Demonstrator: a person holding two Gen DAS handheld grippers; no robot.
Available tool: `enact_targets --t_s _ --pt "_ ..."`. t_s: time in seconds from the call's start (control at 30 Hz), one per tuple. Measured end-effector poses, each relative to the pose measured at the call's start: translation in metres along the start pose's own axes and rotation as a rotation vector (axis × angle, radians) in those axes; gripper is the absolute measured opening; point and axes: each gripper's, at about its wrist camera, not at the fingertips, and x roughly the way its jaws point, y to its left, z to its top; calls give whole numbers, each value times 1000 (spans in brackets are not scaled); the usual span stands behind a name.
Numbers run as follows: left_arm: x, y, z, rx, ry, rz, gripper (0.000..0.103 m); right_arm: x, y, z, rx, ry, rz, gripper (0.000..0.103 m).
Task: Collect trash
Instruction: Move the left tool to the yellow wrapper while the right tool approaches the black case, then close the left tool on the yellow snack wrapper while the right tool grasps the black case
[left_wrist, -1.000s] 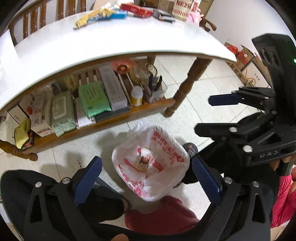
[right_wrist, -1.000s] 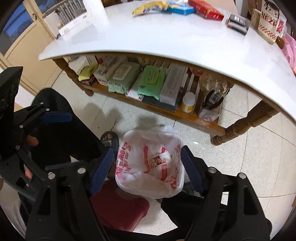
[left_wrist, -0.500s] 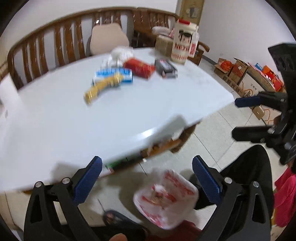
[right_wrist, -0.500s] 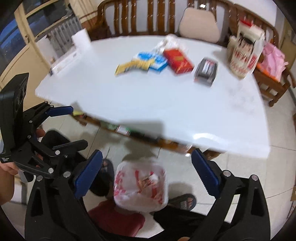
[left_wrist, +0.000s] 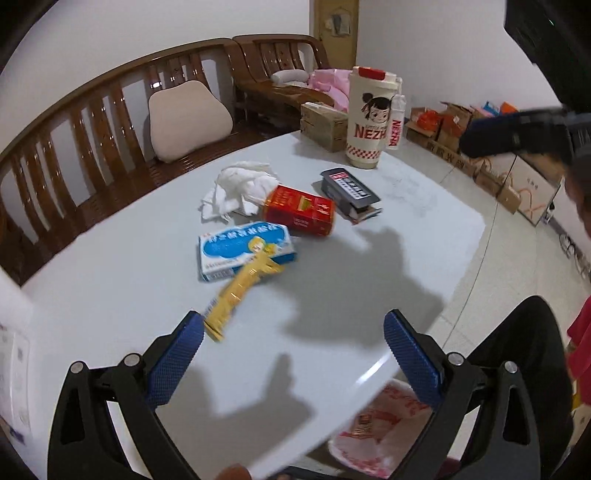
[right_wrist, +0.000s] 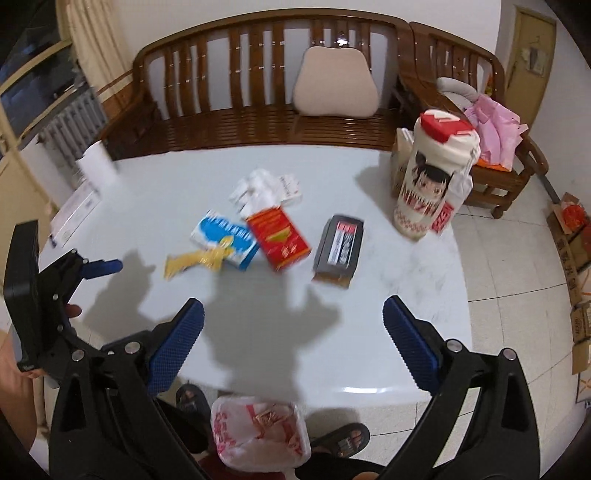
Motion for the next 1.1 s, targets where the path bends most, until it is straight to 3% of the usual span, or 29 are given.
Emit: enact_targets --t_s 0.33,0.8,1.03,1.1 --pt "55 33 9 54 88 -42 95 68 -22 47 102 69 -106 95" --pt "104 48 8 68 188 -141 95 161 -57 56 208 190 -168 95" --pt "117 50 9 74 205 -167 91 189 -67 54 242 233 -165 95" --pt "120 49 8 79 211 -166 86 194 -67 55 245 234 -160 95"
